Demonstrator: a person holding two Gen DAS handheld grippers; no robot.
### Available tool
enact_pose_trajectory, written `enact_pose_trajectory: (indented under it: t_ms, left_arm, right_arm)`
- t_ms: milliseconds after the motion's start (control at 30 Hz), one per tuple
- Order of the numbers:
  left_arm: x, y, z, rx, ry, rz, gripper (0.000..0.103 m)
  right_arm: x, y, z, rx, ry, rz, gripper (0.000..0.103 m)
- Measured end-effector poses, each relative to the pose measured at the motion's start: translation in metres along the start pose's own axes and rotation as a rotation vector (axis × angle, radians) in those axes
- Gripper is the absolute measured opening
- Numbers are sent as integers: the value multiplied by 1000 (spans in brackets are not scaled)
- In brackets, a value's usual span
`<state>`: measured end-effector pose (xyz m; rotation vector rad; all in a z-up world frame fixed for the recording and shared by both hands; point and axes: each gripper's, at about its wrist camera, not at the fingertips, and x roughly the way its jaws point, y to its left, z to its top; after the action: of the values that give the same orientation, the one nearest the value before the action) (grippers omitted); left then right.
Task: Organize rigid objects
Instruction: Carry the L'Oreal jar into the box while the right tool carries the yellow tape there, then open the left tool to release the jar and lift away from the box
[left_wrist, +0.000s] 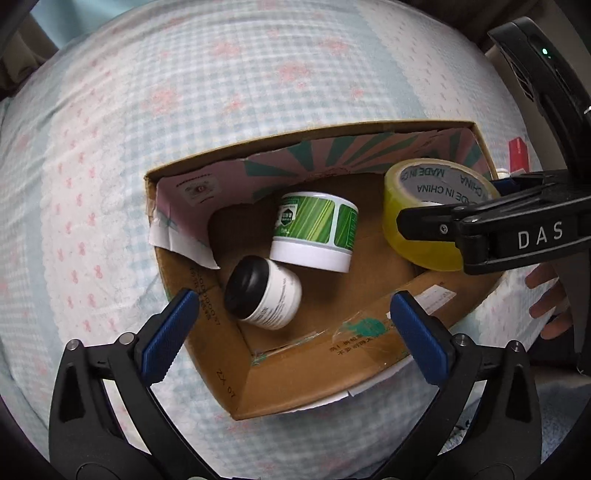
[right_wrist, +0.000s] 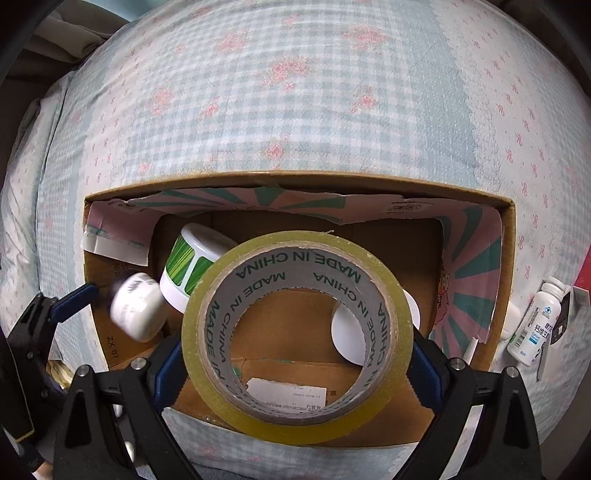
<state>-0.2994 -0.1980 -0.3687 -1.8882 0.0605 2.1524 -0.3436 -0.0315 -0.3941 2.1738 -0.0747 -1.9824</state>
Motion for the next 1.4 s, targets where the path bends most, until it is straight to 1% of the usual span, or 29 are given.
enact_pose_trajectory:
  t_ms: [67, 133, 200, 333, 500, 767, 867, 967, 1067, 1233, 1300, 1400]
  left_arm:
    - [-3, -5, -2, 24, 0, 15, 103]
    - [-9, -6, -6, 17, -9, 6, 103]
    - [-15, -4, -11, 7, -14, -4, 103]
    - [-28, -4, -20, 0, -40, 15, 103]
    - [-49, 0, -31, -27, -78, 22, 103]
    - [-81, 1, -49, -50, -138, 32, 103]
    - [-99, -4, -55, -43, -171, 58, 103]
    - [-120, -7, -61, -42, -212, 83, 103]
    - [-140, -10, -66, -43, -249, 87, 103]
    - [-161, -26, -66, -27, -275, 38, 103]
    - [-165, -39, -66, 3, -281, 35, 103]
    - [-173, -57, -66, 24, -315, 29, 103]
  right_arm:
    - [-10, -2, -1, 7, -36, 18, 102]
    - [-19, -2, -2, 4, -56, 29, 102]
    - [-26, -2, -5, 5, -75, 19, 102]
    - [-35, 0, -15, 13, -83, 6, 103]
    - [-48, 4, -31, -7, -97, -12, 102]
    - [-79, 11, -55, -28, -176, -24, 103]
    - [-94, 13, -66, -39, -211, -27, 103]
    - [-114, 14, -79, -50, -274, -44, 103]
    - [-135, 15, -95, -60, -335, -73, 103]
    - [-168, 6, -128, -34, -425, -149, 102]
    - [-181, -2, -143, -8, -459, -175, 102]
    - [-195, -17, -164, 41, -482, -208, 103]
